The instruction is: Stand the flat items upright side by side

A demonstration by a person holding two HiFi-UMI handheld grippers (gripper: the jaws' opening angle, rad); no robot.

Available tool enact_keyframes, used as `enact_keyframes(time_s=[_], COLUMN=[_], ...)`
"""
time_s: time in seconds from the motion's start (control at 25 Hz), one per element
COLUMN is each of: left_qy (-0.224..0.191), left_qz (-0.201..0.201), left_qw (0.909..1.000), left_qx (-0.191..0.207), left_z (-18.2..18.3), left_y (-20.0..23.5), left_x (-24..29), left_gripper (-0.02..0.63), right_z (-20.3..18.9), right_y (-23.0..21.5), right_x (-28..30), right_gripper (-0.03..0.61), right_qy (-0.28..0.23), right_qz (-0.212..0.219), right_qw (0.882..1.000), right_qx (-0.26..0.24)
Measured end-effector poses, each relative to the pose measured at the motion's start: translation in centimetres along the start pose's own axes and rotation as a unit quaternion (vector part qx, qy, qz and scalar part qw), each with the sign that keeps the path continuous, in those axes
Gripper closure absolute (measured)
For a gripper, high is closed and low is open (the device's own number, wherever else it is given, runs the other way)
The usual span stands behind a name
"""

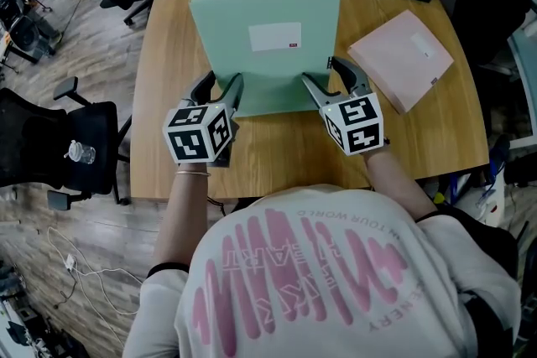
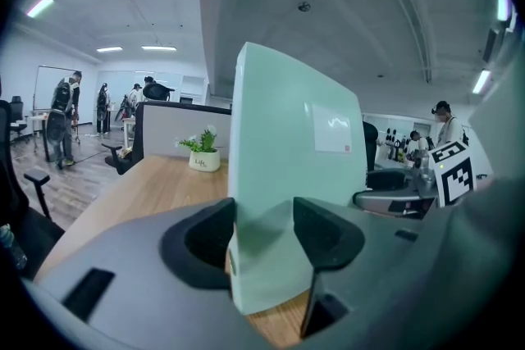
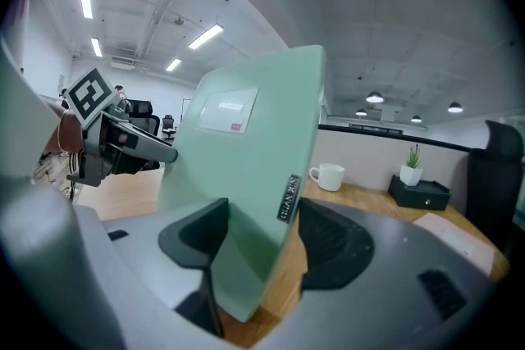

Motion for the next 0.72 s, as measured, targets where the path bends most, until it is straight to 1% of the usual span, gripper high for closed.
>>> enact_keyframes(time_s=[0.24,0.4,0.72], left_qy=[-0.008,-0.02,-0.02], left_qz=[0.006,0.015,0.017], left_qw=[0.9999,0.9997,0.9996], left_qx=[0.009,0.005,0.013], left_z=[-0.6,-1.2,-1.7], left_y=[-0.2,-0.6,-1.1], left_x=[-0.5,-1.1,-2.2], left_gripper=[0.383,0.382,0.383], right_z=[-0.4,-0.7,-1.0], right_y=[0.5,0.8,1.4], right_x=[-0.4,-0.8,-1.6], right_gripper=[0.308,0.308,0.308], right_qy=[-0.009,-0.017,-0.024], right_qz=[-0.003,-0.003,-0.008], right_qw=[1.0,1.0,0.999], right_qx=[-0.01,-0.014,-0.021])
Point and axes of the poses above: the fingertips, and each gripper's own axes: x forward along the fingers, y to its left, z out of its top, the point moved 10 cm from there along -x, backward along the fingers, and after that the axes turned 9 degrees about y, right-handed, at the moved point
